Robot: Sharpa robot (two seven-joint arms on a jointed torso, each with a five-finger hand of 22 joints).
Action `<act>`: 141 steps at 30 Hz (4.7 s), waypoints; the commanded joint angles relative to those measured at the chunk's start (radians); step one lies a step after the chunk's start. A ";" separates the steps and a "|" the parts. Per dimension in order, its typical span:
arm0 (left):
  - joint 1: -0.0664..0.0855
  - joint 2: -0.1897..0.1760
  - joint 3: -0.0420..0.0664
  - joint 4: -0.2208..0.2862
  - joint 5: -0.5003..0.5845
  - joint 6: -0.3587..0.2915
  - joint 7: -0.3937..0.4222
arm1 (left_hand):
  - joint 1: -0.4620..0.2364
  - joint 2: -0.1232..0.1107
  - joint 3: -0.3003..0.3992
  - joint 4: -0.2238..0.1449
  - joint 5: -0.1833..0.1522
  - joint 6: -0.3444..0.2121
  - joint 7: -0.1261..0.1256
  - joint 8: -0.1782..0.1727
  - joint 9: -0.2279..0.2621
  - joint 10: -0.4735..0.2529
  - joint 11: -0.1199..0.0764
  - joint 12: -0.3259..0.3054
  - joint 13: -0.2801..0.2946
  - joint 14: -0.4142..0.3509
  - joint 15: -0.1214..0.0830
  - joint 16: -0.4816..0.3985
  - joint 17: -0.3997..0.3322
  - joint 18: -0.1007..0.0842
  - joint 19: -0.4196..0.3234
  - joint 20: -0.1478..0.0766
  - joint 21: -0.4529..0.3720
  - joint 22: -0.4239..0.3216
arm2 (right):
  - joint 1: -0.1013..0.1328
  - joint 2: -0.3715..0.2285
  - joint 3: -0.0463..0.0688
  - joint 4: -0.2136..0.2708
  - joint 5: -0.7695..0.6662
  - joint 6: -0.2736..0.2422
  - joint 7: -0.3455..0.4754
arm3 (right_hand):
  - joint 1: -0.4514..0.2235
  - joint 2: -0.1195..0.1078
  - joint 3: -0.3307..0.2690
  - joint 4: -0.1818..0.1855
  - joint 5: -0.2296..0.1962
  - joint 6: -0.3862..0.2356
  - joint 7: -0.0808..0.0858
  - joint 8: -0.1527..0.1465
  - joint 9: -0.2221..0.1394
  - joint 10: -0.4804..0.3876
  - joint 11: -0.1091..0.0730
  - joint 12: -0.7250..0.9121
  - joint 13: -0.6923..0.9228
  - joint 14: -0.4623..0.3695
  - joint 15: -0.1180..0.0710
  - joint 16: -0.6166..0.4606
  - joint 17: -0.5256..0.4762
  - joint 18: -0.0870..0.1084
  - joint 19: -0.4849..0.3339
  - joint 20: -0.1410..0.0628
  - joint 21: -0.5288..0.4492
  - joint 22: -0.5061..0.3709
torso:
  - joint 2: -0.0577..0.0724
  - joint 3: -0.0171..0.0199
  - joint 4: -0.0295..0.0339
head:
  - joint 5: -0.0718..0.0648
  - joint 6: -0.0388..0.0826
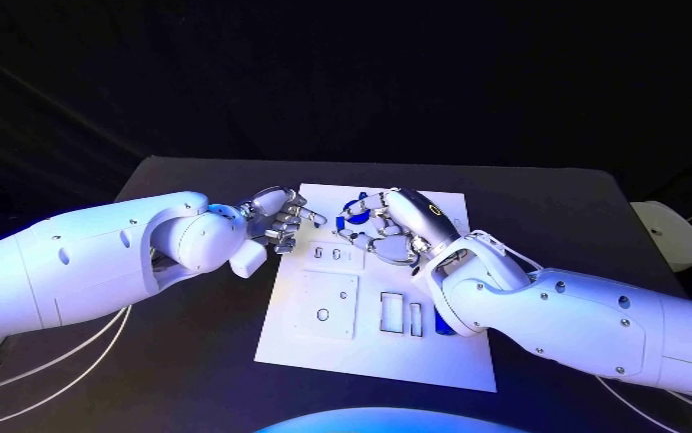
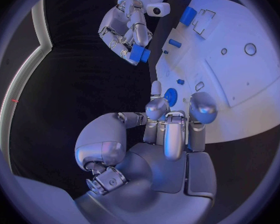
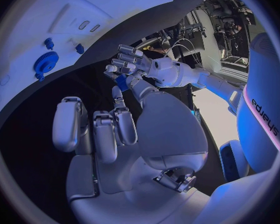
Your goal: Assemble the parts on the task board
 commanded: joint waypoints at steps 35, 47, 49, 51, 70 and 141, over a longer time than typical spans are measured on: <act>0.045 -0.065 0.022 0.017 -0.023 -0.057 0.078 | 0.005 0.002 0.009 -0.008 -0.001 -0.012 0.004 -0.006 0.007 -0.015 0.003 -0.016 -0.009 0.086 0.000 -0.010 0.191 -0.005 -0.012 -0.004 -0.006 -0.015 | -0.053 0.083 -0.008 -0.174 -0.091 0.125 -0.046 | -0.010 -0.001 -0.008 0.002 -0.005 0.006 -0.001 0.002 0.002 0.000 -0.003 -0.002 0.074 0.104 0.001 0.008 0.263 -0.010 0.010 0.000 0.007 0.115 | 0.001 0.0009 -0.0001 | 0.018 -0.016; 0.047 -0.061 0.022 0.016 -0.023 -0.054 0.082 | 0.006 0.001 0.010 -0.009 -0.001 -0.013 0.005 -0.006 0.008 -0.016 0.003 -0.017 -0.011 0.085 0.000 -0.011 0.190 -0.004 -0.013 -0.004 -0.007 -0.017 | -0.051 0.050 -0.007 -0.113 -0.123 0.132 -0.066 | -0.010 -0.001 -0.009 0.002 -0.005 0.006 -0.001 0.002 0.002 0.000 -0.003 -0.002 0.073 0.104 0.001 0.008 0.263 -0.010 0.009 0.000 0.006 0.115 | 0.000 0.0009 -0.0004 | 0.018 -0.015; 0.047 -0.060 0.022 0.015 -0.023 -0.053 0.082 | 0.006 0.001 0.010 -0.010 -0.002 -0.014 0.005 -0.006 0.008 -0.017 0.003 -0.018 -0.012 0.085 0.000 -0.012 0.189 -0.004 -0.014 -0.004 -0.007 -0.018 | -0.048 0.044 -0.006 -0.101 -0.127 0.136 -0.071 | -0.010 -0.001 -0.009 0.002 -0.005 0.006 -0.001 0.002 0.002 0.000 -0.003 -0.002 0.073 0.104 0.001 0.008 0.263 -0.010 0.009 0.000 0.006 0.115 | -0.001 0.0005 -0.0008 | 0.018 -0.015; 0.047 -0.058 0.022 0.015 -0.021 -0.054 0.084 | 0.007 0.000 0.011 -0.012 -0.002 -0.016 0.006 -0.007 0.010 -0.021 0.004 -0.023 -0.018 0.084 0.001 -0.014 0.185 -0.003 -0.018 -0.004 -0.010 -0.024 | -0.046 0.038 -0.006 -0.089 -0.131 0.141 -0.077 | -0.011 -0.002 -0.010 0.002 -0.006 0.006 -0.001 0.002 0.002 0.000 -0.003 -0.003 0.073 0.104 0.001 0.008 0.263 -0.009 0.008 0.000 0.004 0.114 | -0.001 0.0003 -0.0008 | 0.018 -0.014; 0.046 -0.050 0.020 0.030 -0.019 -0.094 0.146 | 0.071 -0.050 0.013 -0.090 -0.004 -0.142 0.061 -0.035 0.033 -0.252 0.054 -0.267 -0.289 -0.020 0.046 -0.159 -0.077 0.055 -0.237 0.037 -0.218 -0.370 | 0.077 -0.016 0.001 -0.014 -0.179 0.435 -0.111 | 0.059 -0.008 0.002 -0.040 -0.020 -0.065 0.022 -0.034 -0.013 -0.292 0.017 -0.323 -0.252 0.024 0.019 -0.126 0.049 0.048 -0.162 0.017 -0.307 -0.022 | -0.005 -0.0054 -0.0004 | 0.012 -0.006; 0.046 -0.045 0.019 0.040 0.004 -0.120 0.180 | 0.114 -0.048 0.000 -0.105 -0.003 -0.177 0.069 0.005 0.048 -0.285 0.063 -0.254 -0.299 -0.054 0.055 -0.199 -0.150 0.061 -0.257 0.049 -0.261 -0.411 | 0.094 0.188 -0.017 -0.260 -0.274 0.651 -0.073 | 0.088 -0.006 0.002 -0.073 -0.085 -0.073 -0.001 -0.037 -0.014 -0.299 -0.007 -0.288 -0.241 -0.025 0.006 -0.164 -0.029 0.071 -0.244 0.010 -0.472 -0.068 | -0.006 -0.0067 0.0009 | 0.028 -0.036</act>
